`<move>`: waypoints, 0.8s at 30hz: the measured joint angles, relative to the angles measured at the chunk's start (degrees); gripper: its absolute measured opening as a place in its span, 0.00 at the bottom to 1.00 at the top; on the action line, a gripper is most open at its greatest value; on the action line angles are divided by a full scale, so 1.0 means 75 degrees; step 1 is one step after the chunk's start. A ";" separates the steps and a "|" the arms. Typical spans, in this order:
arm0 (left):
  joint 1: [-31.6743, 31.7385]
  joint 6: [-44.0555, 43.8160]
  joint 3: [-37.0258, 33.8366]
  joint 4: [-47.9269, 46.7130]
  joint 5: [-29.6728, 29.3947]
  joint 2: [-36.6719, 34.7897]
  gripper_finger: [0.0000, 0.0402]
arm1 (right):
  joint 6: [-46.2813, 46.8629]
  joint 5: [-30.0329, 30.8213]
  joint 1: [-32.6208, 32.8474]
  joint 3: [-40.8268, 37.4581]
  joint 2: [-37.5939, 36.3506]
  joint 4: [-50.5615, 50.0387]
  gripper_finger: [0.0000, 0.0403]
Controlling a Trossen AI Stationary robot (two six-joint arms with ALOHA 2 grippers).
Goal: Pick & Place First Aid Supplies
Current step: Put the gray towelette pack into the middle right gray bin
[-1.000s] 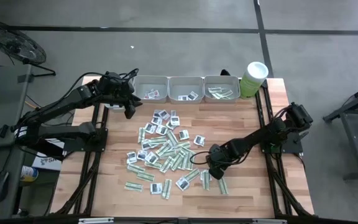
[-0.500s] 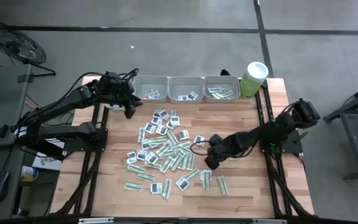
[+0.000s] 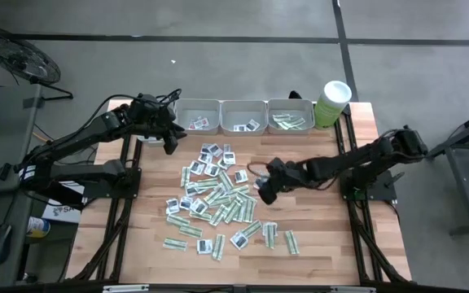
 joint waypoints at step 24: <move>0.0000 -0.1183 -0.0905 0.1290 -0.0107 -0.1825 0.28 | -0.3568 -0.1117 -0.4421 0.1890 0.0834 0.0796 0.00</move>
